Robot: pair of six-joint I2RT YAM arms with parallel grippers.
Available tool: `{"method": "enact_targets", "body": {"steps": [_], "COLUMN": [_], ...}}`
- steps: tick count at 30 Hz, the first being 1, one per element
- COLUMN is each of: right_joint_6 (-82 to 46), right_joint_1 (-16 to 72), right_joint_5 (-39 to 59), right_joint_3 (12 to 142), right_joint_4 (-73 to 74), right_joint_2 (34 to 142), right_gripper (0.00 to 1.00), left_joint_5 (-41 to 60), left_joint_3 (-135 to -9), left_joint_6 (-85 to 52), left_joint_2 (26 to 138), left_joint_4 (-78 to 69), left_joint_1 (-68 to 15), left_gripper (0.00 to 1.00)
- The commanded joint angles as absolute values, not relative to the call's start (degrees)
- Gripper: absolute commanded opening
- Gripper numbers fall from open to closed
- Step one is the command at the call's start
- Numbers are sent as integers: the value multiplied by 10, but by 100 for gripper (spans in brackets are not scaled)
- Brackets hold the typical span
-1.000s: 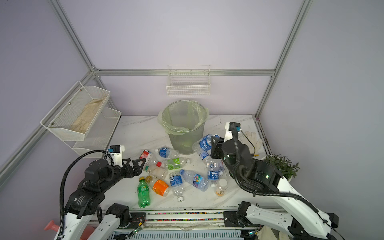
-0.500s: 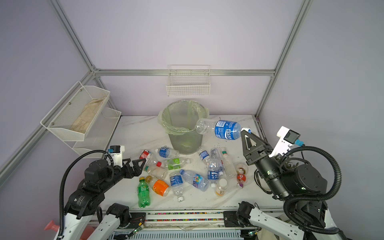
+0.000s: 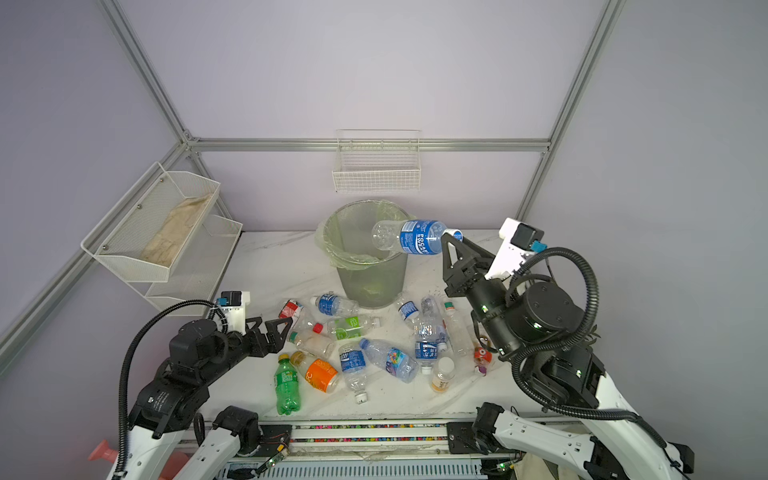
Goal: Throw the plastic bottles in the bin
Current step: 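Lift the bottle with the right gripper over the bin and release it, then draw the right gripper back while the left gripper reaches toward blue-labelled bottles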
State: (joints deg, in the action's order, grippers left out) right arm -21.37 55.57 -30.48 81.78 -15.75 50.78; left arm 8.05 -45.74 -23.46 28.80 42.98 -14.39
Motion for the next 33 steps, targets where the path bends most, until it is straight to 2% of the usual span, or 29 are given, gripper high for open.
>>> {"method": "enact_targets", "body": {"steps": [1,6,7,8,9,10,13,16,23,29,33], "right_joint_6": [-162,-113,-109,-107,-108,-123,-126,-119,-145,-188,-246], "right_joint_1": [559,558,558,558,558,558,558,559,559,560,560], "right_joint_5": [-353,-398,-404,-406,-416,-432,-420,-379,-366,-349,-381], "right_joint_3": [862,949,973,1000,1026,1052,1081,1057,1002,901,842], "right_joint_4": [-121,-132,-147,-172,-200,-232,-258,-230,-248,-251,-286], "right_joint_2": [583,752,782,818,841,861,869,833,756,660,595], "right_gripper": [0,0,8,32,70,97,97,97,97,97,97], "left_joint_5": [81,78,77,76,76,73,66,65,61,54,46], "left_joint_3": [-433,-432,-432,-432,-432,-432,-431,-432,-432,-433,-433], "left_joint_6": [-242,-243,-243,-244,-243,-245,-245,-245,-244,-244,-251], "left_joint_2": [290,288,288,287,286,285,282,285,291,301,316], "left_joint_4": [416,416,416,417,417,417,417,418,419,422,424], "left_joint_1": [-149,-155,-157,-158,-161,-164,-172,-176,-177,-176,-177], "left_gripper": [100,100,100,100,100,100,100,100,100,100,100]}}
